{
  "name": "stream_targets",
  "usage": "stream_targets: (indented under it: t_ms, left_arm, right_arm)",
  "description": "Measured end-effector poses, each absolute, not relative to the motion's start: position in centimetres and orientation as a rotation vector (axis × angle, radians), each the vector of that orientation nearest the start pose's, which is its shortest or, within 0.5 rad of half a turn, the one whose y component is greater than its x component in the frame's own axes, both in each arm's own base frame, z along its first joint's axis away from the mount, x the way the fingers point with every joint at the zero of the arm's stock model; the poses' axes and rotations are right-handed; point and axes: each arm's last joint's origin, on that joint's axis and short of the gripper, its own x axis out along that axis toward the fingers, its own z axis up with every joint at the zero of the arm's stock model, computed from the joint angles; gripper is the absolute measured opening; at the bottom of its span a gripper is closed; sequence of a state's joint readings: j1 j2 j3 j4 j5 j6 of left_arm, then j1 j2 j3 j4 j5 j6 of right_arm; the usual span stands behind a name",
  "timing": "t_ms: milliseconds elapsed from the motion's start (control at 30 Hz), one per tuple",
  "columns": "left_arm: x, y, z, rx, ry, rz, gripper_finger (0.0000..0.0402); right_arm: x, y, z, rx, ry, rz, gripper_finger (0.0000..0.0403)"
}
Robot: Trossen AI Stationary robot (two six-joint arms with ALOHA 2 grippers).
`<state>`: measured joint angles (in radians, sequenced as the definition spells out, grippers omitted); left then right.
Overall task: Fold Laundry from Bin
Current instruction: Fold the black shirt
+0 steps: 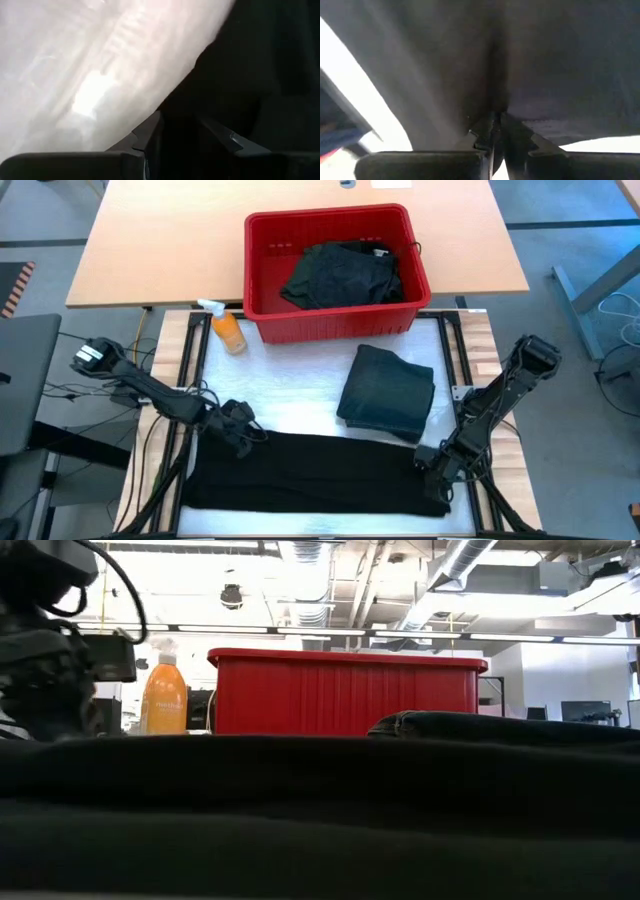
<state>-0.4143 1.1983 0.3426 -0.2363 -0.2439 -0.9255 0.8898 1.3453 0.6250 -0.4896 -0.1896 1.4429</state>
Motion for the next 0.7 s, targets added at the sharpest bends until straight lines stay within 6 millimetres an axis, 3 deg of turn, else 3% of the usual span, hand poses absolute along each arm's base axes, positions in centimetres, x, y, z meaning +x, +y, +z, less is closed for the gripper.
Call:
stream_targets:
  t_ms: [167, 400, 533, 700]
  left_arm:
    - [17.3, -5.4, 11.3, -0.388, 0.901, 0.433, 0.0105]
    - [18.3, -3.3, 12.1, -0.301, 0.869, 0.482, 0.0105]
    - [18.8, -2.7, 12.7, -0.288, 0.871, 0.466, 0.0105]
    - [19.1, -2.7, 12.8, -0.317, 0.885, 0.426, 0.0105]
  right_arm:
    - [13.5, 18.0, 16.5, 0.742, 1.627, 0.08, 0.0055]
    - [13.2, 16.1, 19.2, 0.593, 1.501, -0.132, 0.0044]
    - [13.4, 15.4, 19.3, 0.492, 1.372, -0.181, 0.0049]
    - [14.0, 14.8, 19.3, 0.432, 1.342, -0.174, 0.0073]
